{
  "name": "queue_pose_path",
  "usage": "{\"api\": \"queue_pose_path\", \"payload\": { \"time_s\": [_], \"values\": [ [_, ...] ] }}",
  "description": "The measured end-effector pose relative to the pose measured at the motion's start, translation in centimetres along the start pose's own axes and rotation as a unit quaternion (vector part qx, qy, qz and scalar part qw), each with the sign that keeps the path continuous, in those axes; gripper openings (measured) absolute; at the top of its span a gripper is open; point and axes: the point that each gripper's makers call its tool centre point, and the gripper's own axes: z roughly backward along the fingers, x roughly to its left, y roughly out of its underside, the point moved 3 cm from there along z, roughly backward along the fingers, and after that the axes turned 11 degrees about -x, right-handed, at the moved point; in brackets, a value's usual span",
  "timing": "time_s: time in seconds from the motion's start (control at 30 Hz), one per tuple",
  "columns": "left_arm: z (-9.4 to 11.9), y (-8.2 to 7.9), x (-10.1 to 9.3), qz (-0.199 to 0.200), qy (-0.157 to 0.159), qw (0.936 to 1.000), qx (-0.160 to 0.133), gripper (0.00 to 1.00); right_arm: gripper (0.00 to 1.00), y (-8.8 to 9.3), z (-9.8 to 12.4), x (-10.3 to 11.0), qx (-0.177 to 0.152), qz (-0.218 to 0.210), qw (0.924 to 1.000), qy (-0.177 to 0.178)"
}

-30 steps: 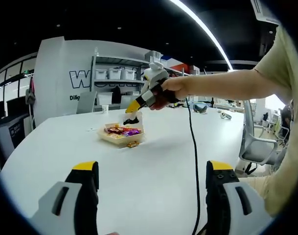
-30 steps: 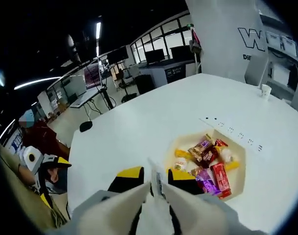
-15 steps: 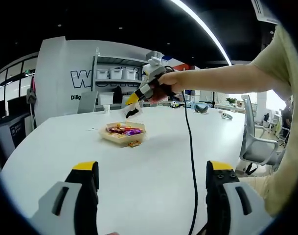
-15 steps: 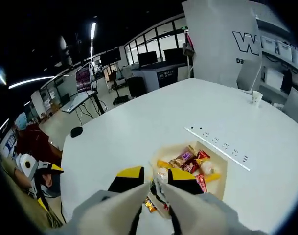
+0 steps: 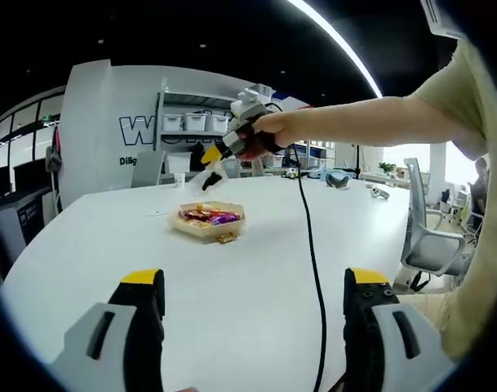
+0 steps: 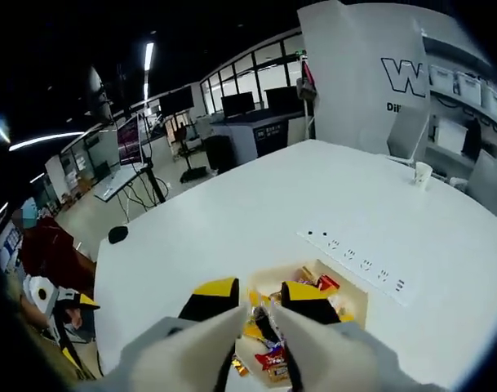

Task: Place the target food into the container with the food tongs after gripping and lifting it, then release it inside without dropping or visibly crushing the food.

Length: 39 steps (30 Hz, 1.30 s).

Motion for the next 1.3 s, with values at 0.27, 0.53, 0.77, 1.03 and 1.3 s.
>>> {"api": "queue_pose_path", "payload": {
  "time_s": [0.27, 0.53, 0.77, 1.03, 1.3],
  "values": [
    [0.0, 0.0, 0.0, 0.001, -0.001, 1.0000, 0.000, 0.89, 0.16, -0.5, -0.3, 0.7, 0.000, 0.008, 0.9999, -0.007],
    [0.1, 0.0, 0.0, 0.001, -0.001, 1.0000, 0.000, 0.89, 0.16, -0.2, -0.1, 0.7, 0.005, 0.008, 0.9999, -0.008],
    [0.0, 0.1, -0.1, 0.001, 0.000, 1.0000, 0.000, 0.89, 0.16, 0.0, 0.1, 0.6, 0.007, 0.009, 0.9999, -0.007],
    [0.0, 0.0, -0.2, 0.000, 0.001, 1.0000, 0.000, 0.89, 0.17, 0.8, 0.4, 0.8, 0.014, 0.011, 0.9998, -0.012],
    [-0.1, 0.0, -0.4, -0.001, 0.003, 1.0000, 0.001, 0.89, 0.18, 2.1, 0.8, 1.1, 0.022, 0.012, 0.9995, -0.020]
  ]
}}
